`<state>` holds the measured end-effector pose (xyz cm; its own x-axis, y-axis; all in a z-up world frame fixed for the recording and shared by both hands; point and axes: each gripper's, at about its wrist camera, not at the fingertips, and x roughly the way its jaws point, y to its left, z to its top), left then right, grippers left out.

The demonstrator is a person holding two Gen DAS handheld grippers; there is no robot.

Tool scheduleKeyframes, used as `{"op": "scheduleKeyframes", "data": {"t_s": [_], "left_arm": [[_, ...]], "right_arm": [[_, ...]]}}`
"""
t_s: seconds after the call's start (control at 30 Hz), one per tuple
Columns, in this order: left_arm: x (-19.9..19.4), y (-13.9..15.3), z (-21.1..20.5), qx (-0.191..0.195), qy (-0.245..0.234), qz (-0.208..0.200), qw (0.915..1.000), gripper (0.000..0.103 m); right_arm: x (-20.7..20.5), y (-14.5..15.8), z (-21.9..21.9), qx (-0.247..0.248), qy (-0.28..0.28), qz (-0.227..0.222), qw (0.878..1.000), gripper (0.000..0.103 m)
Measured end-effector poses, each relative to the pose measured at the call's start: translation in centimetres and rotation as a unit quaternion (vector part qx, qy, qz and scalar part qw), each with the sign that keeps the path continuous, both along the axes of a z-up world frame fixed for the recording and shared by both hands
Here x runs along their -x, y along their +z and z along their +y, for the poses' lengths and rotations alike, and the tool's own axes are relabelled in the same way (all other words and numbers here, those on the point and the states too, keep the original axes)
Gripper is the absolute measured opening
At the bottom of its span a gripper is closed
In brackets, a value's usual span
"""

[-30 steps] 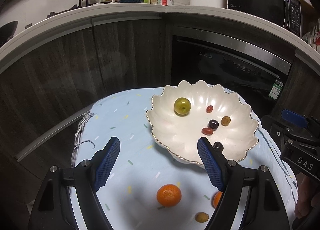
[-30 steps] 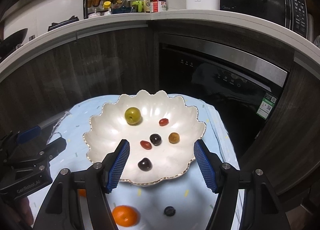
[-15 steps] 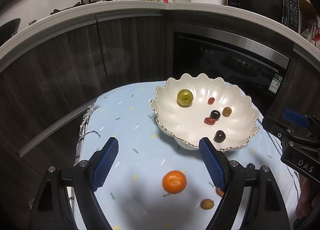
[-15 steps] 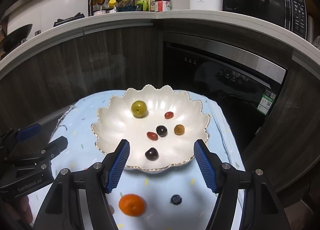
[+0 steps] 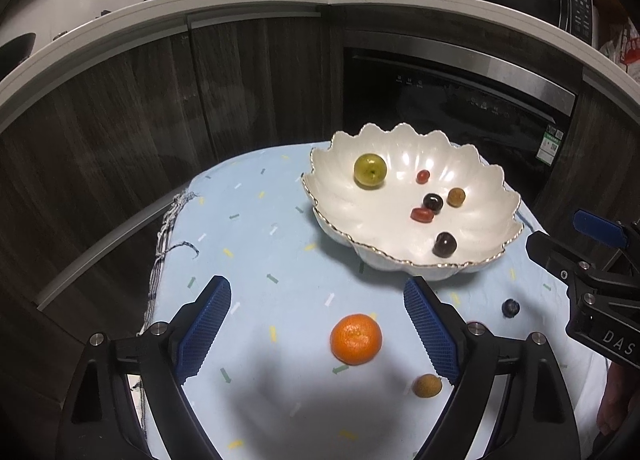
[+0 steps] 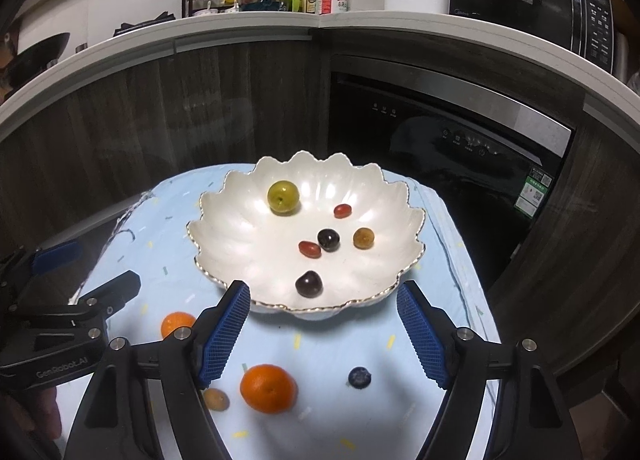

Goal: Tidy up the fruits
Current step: 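Withdraw both tools from the bowl toward the two tangerines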

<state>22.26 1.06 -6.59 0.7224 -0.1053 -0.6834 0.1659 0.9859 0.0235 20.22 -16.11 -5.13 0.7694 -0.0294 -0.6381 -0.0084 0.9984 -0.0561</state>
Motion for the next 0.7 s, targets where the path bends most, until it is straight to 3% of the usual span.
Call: {"op": "scheduleKeyframes", "data": {"t_s": [0.47, 0.7], "left_arm": [[0.7, -2.3, -0.7, -0.023, -0.031, -0.003, 0.9993, 0.088], [0.5, -3.5, -1.3, -0.028, -0.045, 0.005, 0.9986, 0.081]], "right_arm": [[1.0, -2.8, 1.0, 0.007, 0.022, 0.027, 0.999, 0.077], [1.3, -4.2, 1.2, 0.004, 0.034, 0.043, 0.998, 0.077]]}}
